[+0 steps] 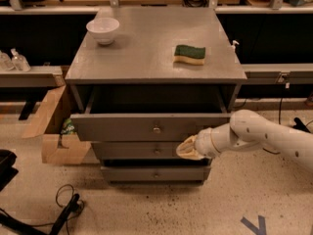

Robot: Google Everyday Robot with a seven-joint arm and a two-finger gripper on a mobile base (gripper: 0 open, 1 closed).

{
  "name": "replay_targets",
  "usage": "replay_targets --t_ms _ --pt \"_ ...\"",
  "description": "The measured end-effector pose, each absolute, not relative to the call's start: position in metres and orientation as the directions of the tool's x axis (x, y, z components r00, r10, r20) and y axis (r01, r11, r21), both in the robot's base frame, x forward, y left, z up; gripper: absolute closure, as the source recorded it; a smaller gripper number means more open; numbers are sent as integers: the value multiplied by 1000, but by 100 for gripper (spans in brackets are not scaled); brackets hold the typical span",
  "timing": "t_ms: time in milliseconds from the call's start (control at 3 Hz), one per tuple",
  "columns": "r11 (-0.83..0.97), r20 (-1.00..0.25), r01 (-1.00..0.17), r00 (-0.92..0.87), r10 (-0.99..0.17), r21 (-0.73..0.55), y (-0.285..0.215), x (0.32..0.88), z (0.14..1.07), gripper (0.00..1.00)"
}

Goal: Close top drawer

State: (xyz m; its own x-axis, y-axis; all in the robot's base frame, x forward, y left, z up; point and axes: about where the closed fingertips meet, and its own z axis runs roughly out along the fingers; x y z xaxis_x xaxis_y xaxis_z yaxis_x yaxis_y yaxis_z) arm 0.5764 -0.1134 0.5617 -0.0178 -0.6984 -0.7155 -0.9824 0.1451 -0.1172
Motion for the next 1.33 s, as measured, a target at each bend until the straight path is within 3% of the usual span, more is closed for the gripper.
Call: replay_targets --t_ms 667,1000,1333 --pt "123 -709 -981 21 -705 -151 -121 633 581 100" --pt "119 -710 -982 22 -704 -148 -118 633 580 85" --pt "115 -712 -983 22 -702 -144 -116 632 578 54"
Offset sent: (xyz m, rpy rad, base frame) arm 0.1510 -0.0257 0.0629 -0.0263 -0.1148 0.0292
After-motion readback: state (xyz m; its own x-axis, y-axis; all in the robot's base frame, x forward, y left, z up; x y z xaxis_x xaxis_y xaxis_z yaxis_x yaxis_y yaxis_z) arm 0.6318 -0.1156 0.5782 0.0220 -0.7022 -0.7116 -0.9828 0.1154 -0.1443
